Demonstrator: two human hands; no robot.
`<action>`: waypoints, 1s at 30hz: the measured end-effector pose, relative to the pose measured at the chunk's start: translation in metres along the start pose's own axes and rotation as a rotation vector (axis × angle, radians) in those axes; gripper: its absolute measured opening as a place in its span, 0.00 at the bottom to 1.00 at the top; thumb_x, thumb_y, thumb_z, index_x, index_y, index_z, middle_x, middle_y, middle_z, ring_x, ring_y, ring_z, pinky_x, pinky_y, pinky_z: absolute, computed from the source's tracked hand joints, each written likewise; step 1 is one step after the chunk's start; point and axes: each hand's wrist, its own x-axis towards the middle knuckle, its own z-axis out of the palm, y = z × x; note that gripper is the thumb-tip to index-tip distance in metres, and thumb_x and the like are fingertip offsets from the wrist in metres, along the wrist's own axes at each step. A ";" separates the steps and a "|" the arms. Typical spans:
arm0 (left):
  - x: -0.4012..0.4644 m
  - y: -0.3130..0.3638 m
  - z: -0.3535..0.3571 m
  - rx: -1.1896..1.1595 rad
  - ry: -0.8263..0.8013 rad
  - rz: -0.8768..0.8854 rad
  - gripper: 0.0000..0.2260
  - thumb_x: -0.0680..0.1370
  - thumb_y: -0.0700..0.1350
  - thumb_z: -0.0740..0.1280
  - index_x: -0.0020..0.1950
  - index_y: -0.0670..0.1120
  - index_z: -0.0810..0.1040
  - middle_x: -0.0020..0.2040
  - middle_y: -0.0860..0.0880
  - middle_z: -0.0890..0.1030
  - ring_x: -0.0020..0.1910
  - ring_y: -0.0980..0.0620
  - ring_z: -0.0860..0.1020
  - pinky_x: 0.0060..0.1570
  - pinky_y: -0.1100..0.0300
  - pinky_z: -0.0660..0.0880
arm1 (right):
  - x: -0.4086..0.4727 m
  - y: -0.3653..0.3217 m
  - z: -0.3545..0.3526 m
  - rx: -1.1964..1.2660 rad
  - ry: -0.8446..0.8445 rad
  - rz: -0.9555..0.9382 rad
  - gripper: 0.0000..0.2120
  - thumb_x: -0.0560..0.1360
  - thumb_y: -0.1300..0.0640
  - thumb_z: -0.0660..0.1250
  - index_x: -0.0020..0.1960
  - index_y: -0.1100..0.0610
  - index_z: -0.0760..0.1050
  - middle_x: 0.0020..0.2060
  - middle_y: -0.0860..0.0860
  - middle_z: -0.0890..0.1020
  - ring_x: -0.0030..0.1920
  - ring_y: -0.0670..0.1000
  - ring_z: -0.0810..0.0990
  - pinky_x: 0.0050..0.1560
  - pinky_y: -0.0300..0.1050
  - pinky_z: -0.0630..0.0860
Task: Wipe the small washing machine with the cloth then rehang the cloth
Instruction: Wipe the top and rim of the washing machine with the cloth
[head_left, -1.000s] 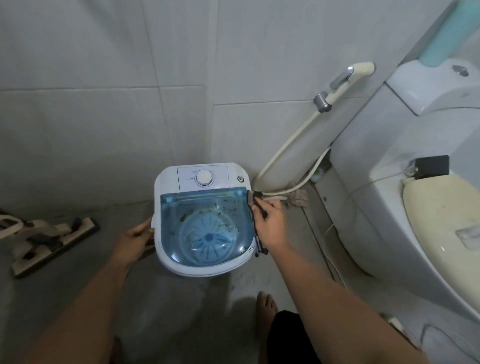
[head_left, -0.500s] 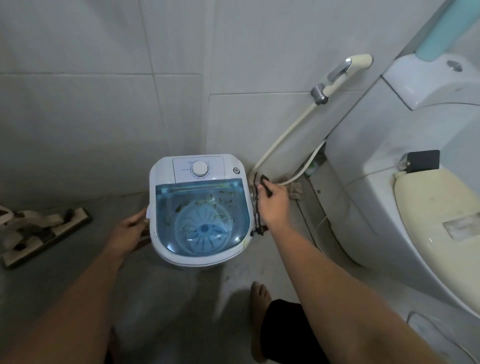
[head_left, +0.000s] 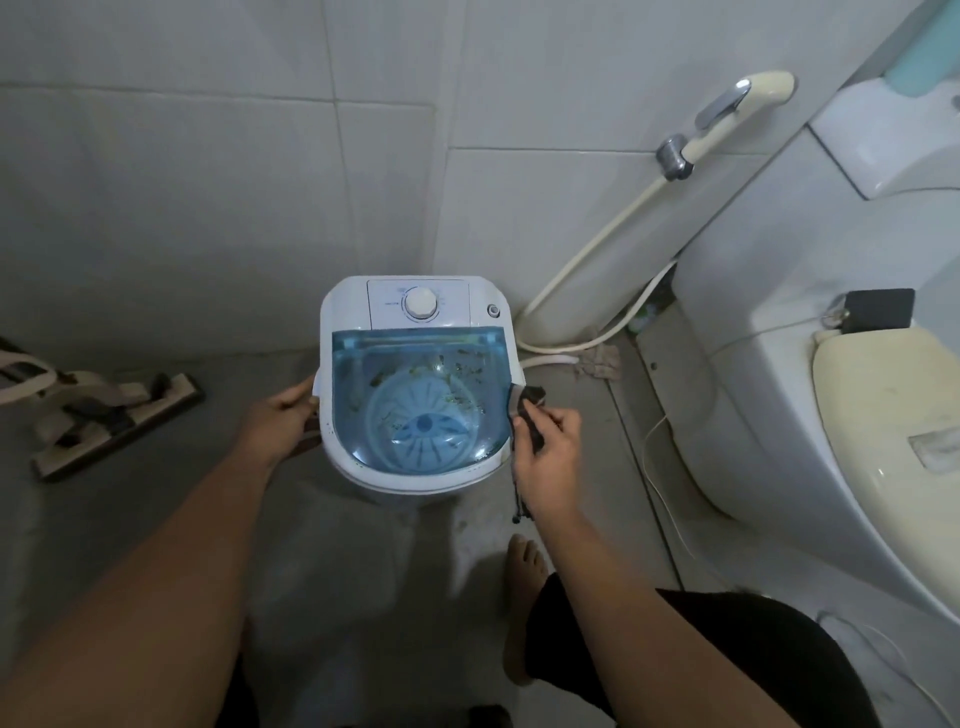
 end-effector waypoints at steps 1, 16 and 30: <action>0.001 -0.001 0.000 -0.002 0.008 -0.002 0.15 0.80 0.43 0.65 0.67 0.52 0.78 0.49 0.48 0.84 0.40 0.57 0.81 0.44 0.60 0.79 | -0.011 0.001 -0.002 0.004 0.003 -0.013 0.14 0.79 0.55 0.70 0.64 0.55 0.82 0.54 0.49 0.74 0.49 0.43 0.77 0.53 0.42 0.80; 0.000 0.001 0.000 -0.020 0.000 -0.011 0.15 0.80 0.43 0.66 0.67 0.51 0.77 0.46 0.50 0.83 0.40 0.53 0.80 0.49 0.57 0.77 | -0.105 -0.046 0.029 -0.144 -0.192 -0.256 0.17 0.80 0.51 0.66 0.68 0.49 0.78 0.61 0.51 0.74 0.57 0.52 0.80 0.49 0.45 0.82; 0.008 -0.004 -0.007 0.003 -0.004 -0.016 0.17 0.81 0.40 0.64 0.68 0.51 0.78 0.53 0.44 0.84 0.47 0.48 0.81 0.45 0.57 0.79 | -0.074 -0.033 0.012 -0.127 -0.132 -0.171 0.15 0.80 0.53 0.69 0.66 0.53 0.80 0.60 0.51 0.73 0.54 0.49 0.80 0.51 0.51 0.83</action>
